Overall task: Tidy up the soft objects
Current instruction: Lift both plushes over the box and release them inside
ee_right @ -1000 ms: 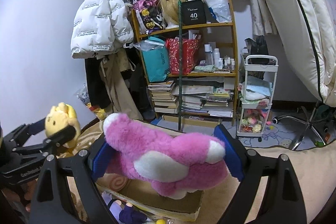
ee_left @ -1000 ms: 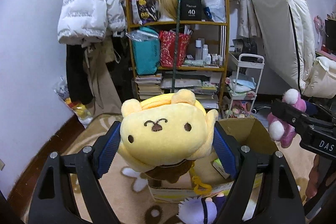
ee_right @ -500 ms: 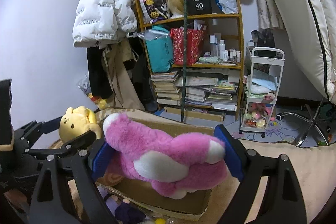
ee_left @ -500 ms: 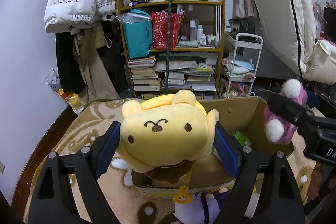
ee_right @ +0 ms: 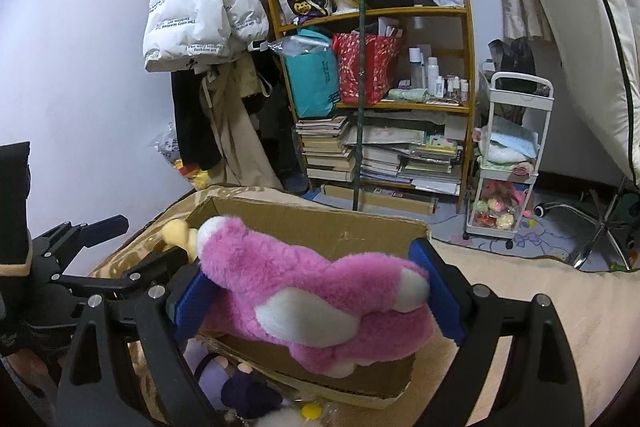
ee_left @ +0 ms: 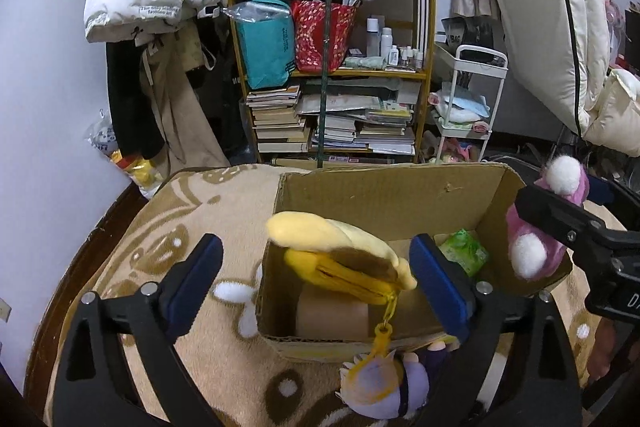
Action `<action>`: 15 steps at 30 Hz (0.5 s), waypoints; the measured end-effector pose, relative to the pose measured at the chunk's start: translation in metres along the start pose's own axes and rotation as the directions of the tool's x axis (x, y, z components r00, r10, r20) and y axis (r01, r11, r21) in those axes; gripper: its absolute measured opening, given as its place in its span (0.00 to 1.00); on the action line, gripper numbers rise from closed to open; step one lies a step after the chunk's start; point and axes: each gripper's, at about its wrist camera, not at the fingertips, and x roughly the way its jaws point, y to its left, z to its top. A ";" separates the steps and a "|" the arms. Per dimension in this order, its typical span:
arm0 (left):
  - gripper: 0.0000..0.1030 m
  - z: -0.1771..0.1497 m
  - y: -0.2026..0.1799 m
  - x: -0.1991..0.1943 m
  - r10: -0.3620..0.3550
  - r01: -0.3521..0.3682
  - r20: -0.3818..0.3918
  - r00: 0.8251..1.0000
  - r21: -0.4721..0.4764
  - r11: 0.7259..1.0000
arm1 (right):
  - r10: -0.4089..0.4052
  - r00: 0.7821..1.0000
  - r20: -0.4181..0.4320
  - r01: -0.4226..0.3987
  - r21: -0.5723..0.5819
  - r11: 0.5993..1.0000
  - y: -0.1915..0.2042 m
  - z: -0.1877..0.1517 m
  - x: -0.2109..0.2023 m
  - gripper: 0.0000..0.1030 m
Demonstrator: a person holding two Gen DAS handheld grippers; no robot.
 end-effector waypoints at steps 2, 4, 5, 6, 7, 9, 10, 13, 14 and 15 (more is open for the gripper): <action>0.91 0.000 0.003 0.000 0.000 0.000 -0.011 1.000 -0.008 1.000 | 0.005 1.000 -0.005 -0.005 -0.010 1.000 0.002 0.000 0.000 0.96; 0.91 -0.001 0.006 0.000 0.002 -0.003 -0.021 1.000 -0.015 1.000 | 0.006 1.000 -0.005 -0.006 -0.016 1.000 0.004 -0.001 -0.001 1.00; 0.91 -0.001 0.009 -0.001 0.005 -0.006 -0.024 1.000 -0.020 1.000 | 0.004 1.000 0.003 -0.004 -0.020 1.000 0.005 -0.001 -0.002 1.00; 0.91 -0.002 0.010 -0.003 0.009 -0.010 -0.025 1.000 -0.022 1.000 | 0.004 1.000 0.009 -0.004 -0.022 1.000 0.007 -0.002 -0.004 1.00; 0.91 -0.003 0.011 -0.005 0.014 -0.014 -0.026 1.000 -0.023 1.000 | 0.005 1.000 0.012 -0.004 -0.023 1.000 0.008 -0.001 -0.005 1.00; 0.92 -0.003 0.014 -0.007 0.021 -0.021 -0.027 0.999 -0.025 0.999 | 0.002 1.000 0.011 -0.002 -0.024 1.000 0.009 -0.001 -0.007 1.00; 0.92 -0.003 0.015 -0.009 0.022 -0.023 -0.029 0.999 -0.026 0.999 | 0.000 1.000 0.011 0.000 -0.023 1.000 0.009 -0.001 -0.009 1.00; 0.92 -0.005 0.018 -0.015 0.026 -0.027 -0.029 0.999 -0.026 0.999 | -0.006 1.000 0.017 0.006 -0.018 1.000 0.011 -0.002 -0.015 1.00; 0.92 -0.006 0.019 -0.018 0.029 -0.030 -0.029 0.999 -0.025 0.999 | -0.011 1.000 0.017 0.011 -0.017 1.000 0.011 -0.002 -0.017 1.00; 0.92 -0.007 0.019 -0.021 0.032 -0.033 -0.028 0.999 -0.023 0.999 | -0.014 1.000 0.018 0.014 -0.016 1.000 0.012 -0.003 -0.020 1.00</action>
